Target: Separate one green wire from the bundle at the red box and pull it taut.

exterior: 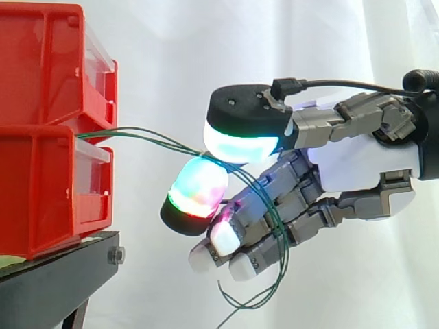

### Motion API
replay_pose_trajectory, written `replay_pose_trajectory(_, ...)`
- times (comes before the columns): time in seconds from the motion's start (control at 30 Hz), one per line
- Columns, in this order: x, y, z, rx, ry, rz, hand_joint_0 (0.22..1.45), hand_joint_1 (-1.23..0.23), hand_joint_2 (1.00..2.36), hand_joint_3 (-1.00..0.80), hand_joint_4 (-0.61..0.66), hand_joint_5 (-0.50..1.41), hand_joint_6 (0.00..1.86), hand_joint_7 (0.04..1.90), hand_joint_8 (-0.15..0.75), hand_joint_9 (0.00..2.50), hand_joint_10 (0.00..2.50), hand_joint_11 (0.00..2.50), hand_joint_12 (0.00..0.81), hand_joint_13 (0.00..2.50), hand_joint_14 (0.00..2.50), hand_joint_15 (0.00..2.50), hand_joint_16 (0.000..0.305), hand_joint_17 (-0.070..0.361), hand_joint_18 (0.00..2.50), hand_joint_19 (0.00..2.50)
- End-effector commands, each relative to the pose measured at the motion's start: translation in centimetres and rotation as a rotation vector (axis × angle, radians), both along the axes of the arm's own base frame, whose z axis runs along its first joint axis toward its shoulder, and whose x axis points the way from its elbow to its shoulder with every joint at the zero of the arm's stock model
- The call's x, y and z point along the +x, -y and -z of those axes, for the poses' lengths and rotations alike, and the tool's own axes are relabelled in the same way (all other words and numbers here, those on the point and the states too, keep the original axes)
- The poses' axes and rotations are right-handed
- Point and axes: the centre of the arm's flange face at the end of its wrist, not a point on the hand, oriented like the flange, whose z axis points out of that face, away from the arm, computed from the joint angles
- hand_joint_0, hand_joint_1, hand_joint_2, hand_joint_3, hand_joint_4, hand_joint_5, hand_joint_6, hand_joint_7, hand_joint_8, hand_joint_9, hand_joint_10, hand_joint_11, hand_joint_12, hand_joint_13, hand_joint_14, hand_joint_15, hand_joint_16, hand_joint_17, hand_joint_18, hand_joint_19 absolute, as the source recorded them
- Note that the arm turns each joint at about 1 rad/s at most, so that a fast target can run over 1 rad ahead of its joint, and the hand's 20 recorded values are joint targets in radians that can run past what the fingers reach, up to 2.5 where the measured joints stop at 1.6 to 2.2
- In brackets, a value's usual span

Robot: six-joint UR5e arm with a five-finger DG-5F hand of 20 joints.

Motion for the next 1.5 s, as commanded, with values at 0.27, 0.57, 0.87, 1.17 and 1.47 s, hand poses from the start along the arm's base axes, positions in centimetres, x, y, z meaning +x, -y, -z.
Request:
replay_pose_trajectory(0.27,0.0,0.5,-0.8,0.005,-0.012,0.007,0.57,-0.60,1.02,-0.18,0.19,-0.19,0.88,1.03,0.306,0.77,0.01,0.58,0.326,0.59,0.01,0.19,0.049,0.110,0.63,0.28)
replay_pose_trajectory(0.57,0.0,0.7,-1.6,0.004,-0.020,0.006,0.59,-0.71,1.02,-0.17,0.16,-0.20,0.90,0.99,0.300,0.76,0.01,0.60,0.324,0.59,0.01,0.19,0.049,0.111,0.64,0.28)
replay_pose_trajectory(0.87,-0.2,0.9,-2.0,0.000,-0.046,0.001,0.57,-0.48,1.01,-0.37,0.18,-0.19,0.89,1.00,0.299,0.79,0.01,0.58,0.325,0.60,0.01,0.20,0.050,0.113,0.64,0.29)
replay_pose_trajectory(1.17,-0.2,1.0,-2.2,0.000,-0.046,0.003,0.57,-0.67,1.02,-0.11,0.14,-0.19,0.90,1.04,0.308,0.78,0.01,0.60,0.330,0.60,0.01,0.20,0.051,0.114,0.65,0.29)
replay_pose_trajectory(1.47,-0.3,1.0,-2.9,-0.003,-0.058,0.003,0.60,-0.78,1.02,-0.17,0.13,-0.20,0.91,1.00,0.297,0.77,0.01,0.61,0.324,0.60,0.01,0.20,0.049,0.111,0.66,0.29)
